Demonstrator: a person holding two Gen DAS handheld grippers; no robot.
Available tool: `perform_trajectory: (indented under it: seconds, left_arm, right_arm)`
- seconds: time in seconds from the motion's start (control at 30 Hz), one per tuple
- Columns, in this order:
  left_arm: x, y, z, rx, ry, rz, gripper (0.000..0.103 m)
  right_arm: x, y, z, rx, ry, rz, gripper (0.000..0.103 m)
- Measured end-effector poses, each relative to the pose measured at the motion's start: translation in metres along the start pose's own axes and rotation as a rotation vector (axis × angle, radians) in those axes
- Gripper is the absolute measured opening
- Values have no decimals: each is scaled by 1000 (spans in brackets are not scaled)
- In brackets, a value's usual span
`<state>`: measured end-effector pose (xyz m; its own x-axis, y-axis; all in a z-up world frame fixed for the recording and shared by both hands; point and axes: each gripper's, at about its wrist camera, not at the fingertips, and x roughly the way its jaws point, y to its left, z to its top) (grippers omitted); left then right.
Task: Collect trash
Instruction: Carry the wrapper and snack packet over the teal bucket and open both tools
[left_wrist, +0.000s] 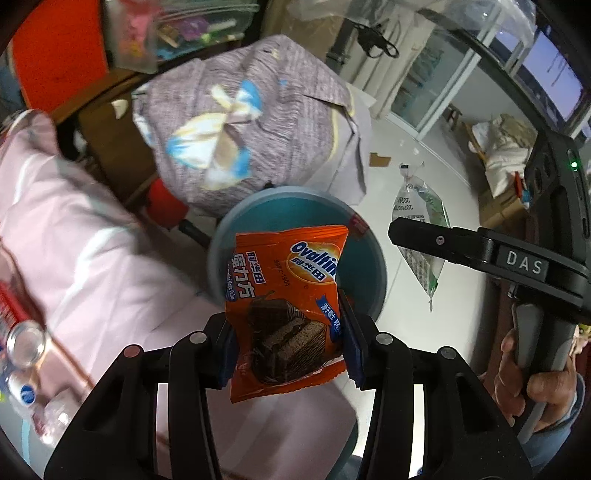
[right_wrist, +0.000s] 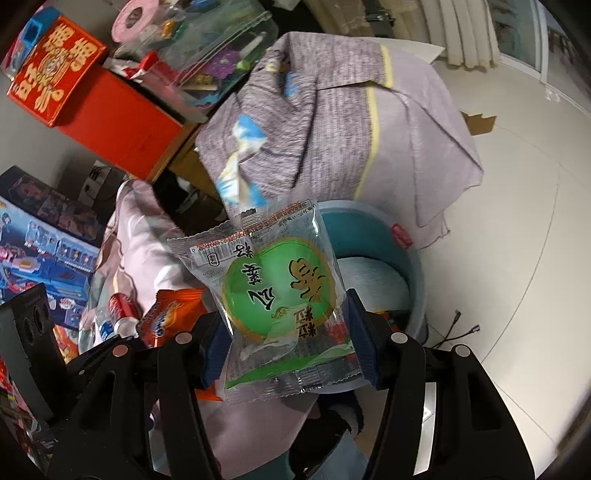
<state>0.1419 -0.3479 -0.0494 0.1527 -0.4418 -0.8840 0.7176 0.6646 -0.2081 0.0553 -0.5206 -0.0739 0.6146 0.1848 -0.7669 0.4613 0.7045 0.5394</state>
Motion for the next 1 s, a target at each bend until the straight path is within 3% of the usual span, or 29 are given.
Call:
perform_trajectory:
  seconds: [0.1,0.2,0.27,0.33,0.77,0.87,1.0]
  left_arm:
    - [14,-9,7,15,12,-19,51]
    - [24,-15,11,29,20,-24,65]
    - [27,-17,13,39,23,-21,85]
    - [27,-17,13,42,16,-12,94]
    - [14,7,-9,-6,38,6,98]
    - [10,12,-15,-19,40,7,98]
    - [6,18,-21,-36,45,1,98]
  right_arm:
    - [-3,-9,4,18,-3,-17,55]
    - [-4,-15,8,30,-3,-34,55]
    - [-2,-17,9,34,0,-40,55]
    - [-1,-17,11,32,4,-45,55]
    - [16,1,13,-1,38,-49,56]
    - [20,9,11,-20,48,-54,71]
    - [23,19,10,-31,59,-53,75]
